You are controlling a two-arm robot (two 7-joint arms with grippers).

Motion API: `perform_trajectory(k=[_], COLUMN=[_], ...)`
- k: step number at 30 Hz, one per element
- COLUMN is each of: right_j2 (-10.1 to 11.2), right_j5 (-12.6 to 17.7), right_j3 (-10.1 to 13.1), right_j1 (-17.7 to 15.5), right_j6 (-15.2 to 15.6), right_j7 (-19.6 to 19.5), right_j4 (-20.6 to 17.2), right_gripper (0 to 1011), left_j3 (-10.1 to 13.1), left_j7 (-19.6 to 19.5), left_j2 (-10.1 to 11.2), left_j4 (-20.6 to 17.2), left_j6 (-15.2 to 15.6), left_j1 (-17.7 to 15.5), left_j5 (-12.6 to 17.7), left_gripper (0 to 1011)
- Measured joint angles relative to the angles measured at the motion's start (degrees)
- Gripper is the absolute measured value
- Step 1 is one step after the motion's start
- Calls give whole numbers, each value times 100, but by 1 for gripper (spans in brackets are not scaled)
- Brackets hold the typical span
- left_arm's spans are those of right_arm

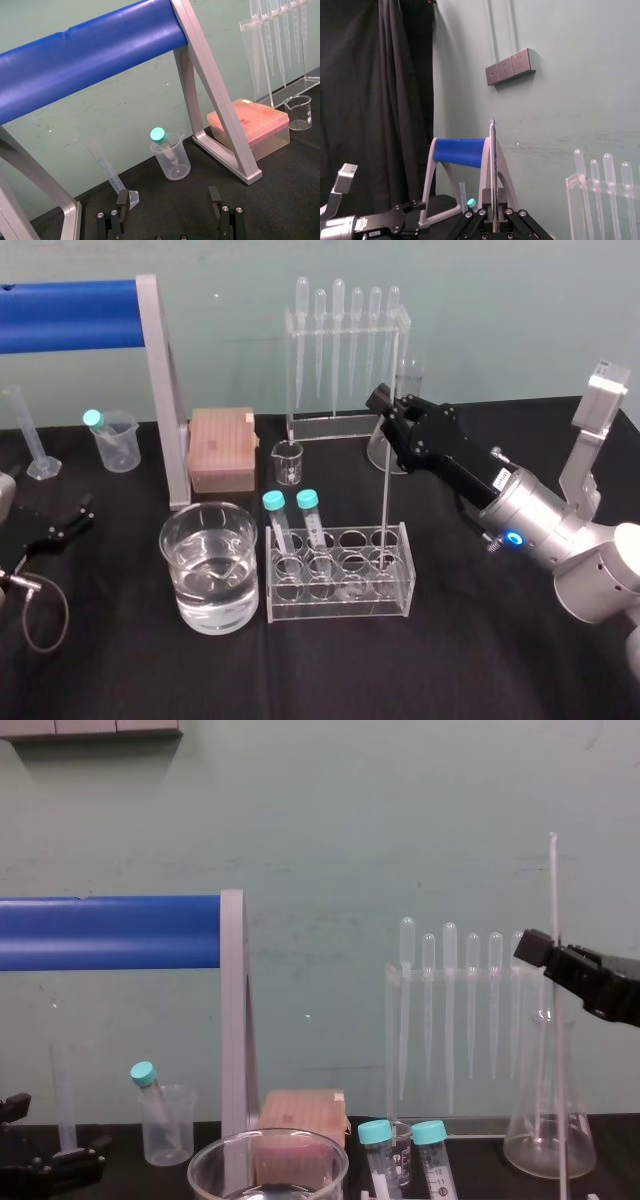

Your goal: Hold the thermometer with one hand and immerse one end into the beaker, then reinsert it into the test tube rack.

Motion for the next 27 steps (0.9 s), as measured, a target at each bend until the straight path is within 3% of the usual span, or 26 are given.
perform_trajectory(k=[27], right_j2=[43], right_j5=[-72], right_j3=[-56], right_j1=[6], right_j6=[167], right_j7=[-105], right_j4=[48], right_gripper=[53], left_j3=[0], left_j7=[0], left_j2=[0], left_j4=[0], left_j6=[0], left_j1=[0], left_j5=[0], left_gripper=[1008])
